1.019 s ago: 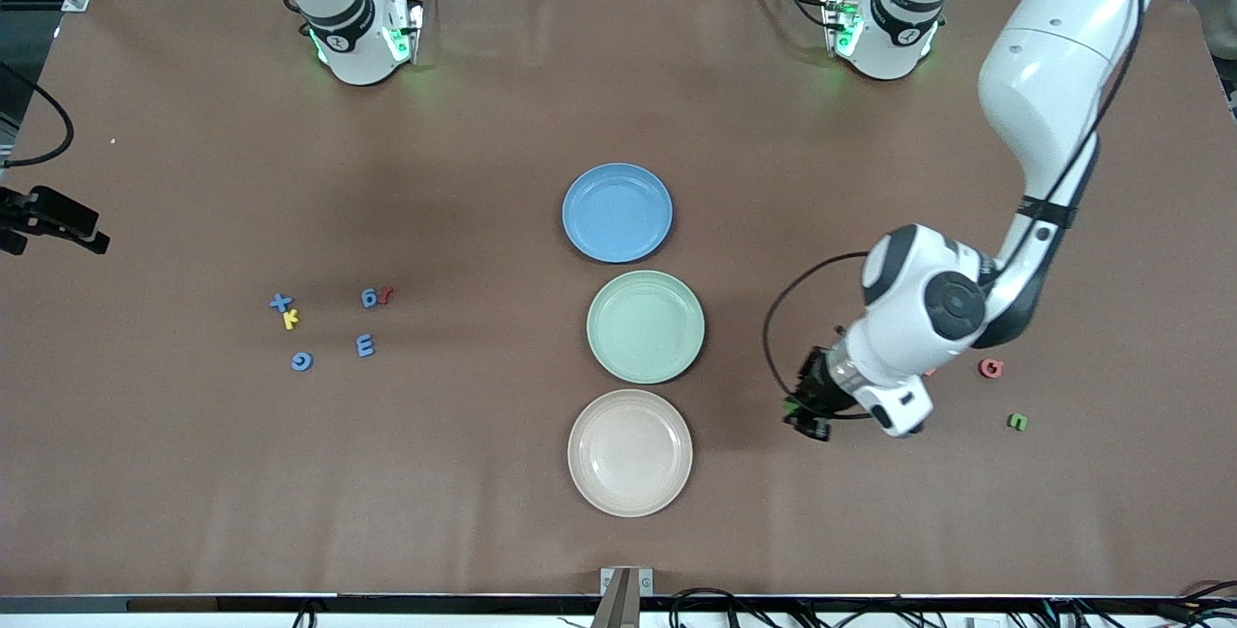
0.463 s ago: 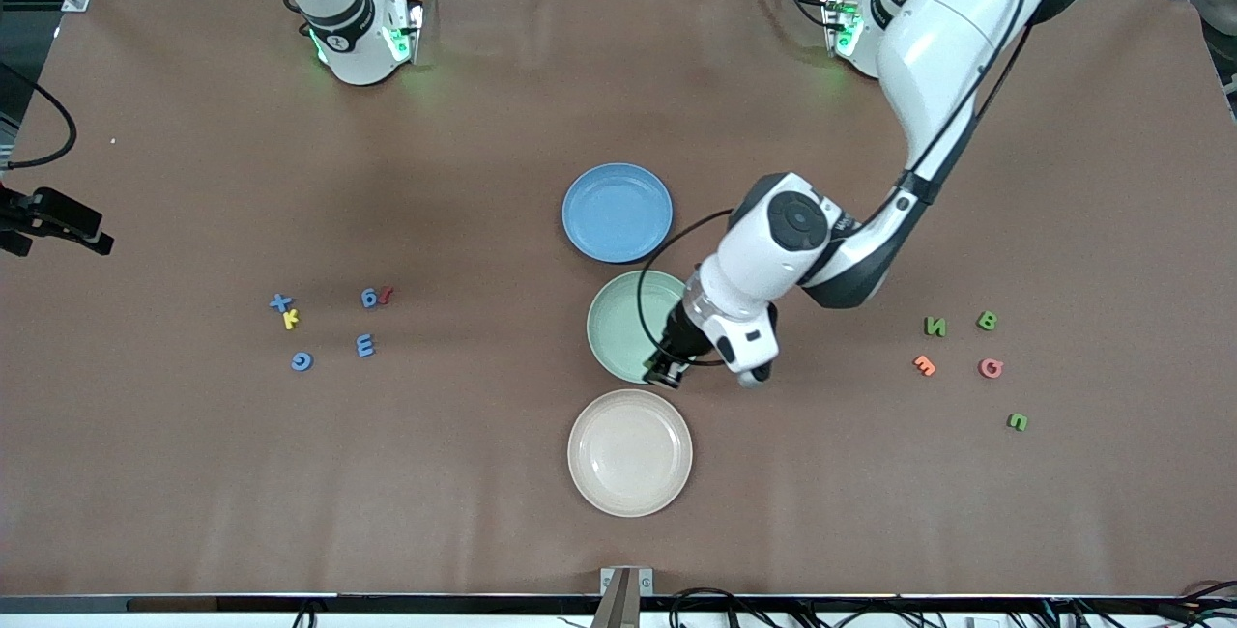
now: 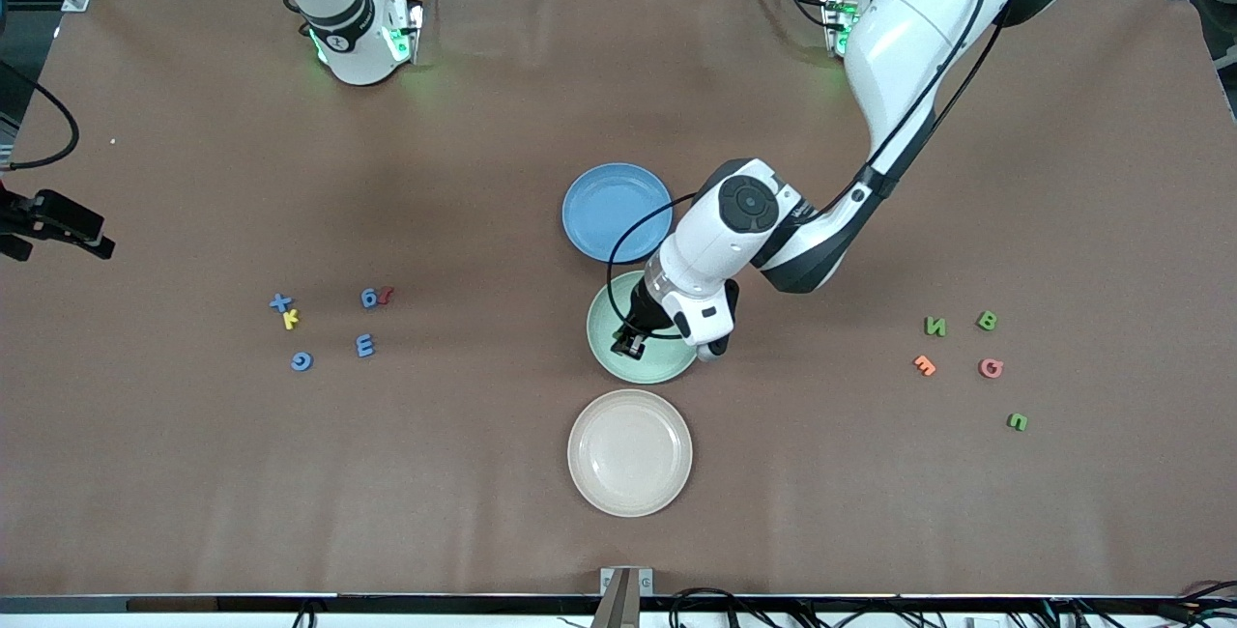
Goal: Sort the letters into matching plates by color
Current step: 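Carry the green P onto the mint-green plate and open the left gripper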
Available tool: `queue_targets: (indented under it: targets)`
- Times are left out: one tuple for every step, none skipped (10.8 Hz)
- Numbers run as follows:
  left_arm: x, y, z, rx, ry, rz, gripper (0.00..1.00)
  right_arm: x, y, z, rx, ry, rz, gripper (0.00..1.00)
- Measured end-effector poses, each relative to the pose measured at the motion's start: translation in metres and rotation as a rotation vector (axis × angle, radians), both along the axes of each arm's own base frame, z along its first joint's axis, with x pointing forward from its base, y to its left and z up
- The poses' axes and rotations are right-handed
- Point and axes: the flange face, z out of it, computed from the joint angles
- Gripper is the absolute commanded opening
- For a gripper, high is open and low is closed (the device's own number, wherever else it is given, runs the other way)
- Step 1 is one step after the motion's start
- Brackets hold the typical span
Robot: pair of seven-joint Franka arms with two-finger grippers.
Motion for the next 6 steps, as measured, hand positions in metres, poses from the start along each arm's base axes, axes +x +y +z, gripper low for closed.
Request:
queue_targets:
  targets:
    - [-0.010,-0.002,-0.023,0.019,0.038,-0.008,0.00,0.002,0.006,0.003,-0.002,-0.020,0.010,1.00]
    - [-0.020,-0.002,-0.044,0.038,0.072,-0.018,0.00,0.003,0.011,0.005,-0.003,-0.027,0.019,1.00]
    - [-0.030,-0.002,-0.060,0.058,0.102,-0.028,0.79,0.004,0.013,0.005,-0.003,-0.028,0.022,1.00]
    - [-0.035,0.000,-0.068,0.078,0.125,-0.035,1.00,0.004,0.013,0.005,-0.003,-0.029,0.022,1.00]
    - [-0.035,0.002,-0.070,0.089,0.136,-0.035,1.00,0.003,0.013,0.005,-0.003,-0.029,0.021,1.00]
    - [-0.033,0.005,-0.070,0.097,0.143,-0.033,1.00,0.003,0.013,0.005,-0.003,-0.027,0.021,1.00]
